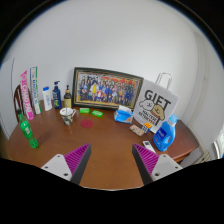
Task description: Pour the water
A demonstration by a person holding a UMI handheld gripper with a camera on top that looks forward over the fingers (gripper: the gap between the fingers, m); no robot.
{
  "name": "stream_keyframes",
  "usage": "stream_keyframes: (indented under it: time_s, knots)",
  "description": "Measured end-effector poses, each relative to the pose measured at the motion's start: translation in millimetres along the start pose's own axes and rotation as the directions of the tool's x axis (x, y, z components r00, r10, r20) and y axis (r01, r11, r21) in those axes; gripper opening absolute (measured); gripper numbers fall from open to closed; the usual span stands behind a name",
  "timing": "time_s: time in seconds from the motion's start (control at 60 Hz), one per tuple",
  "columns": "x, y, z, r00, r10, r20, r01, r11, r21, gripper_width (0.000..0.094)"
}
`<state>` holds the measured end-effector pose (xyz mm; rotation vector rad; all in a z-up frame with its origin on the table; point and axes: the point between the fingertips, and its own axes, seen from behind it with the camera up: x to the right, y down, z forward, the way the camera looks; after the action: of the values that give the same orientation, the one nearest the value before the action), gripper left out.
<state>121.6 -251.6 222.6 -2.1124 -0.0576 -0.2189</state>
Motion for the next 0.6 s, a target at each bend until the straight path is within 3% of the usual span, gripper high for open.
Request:
stream_keyframes:
  time_s: [0.233, 0.6]
  knots:
    - [-71, 18, -16, 0.998, -0.018, 0.054, 0.019, 1.0, -0.021, 0.0856]
    - [-326, 51, -35, 0.953, 0.048, 0.298, -0.045, 0.999, -0.015, 0.0859]
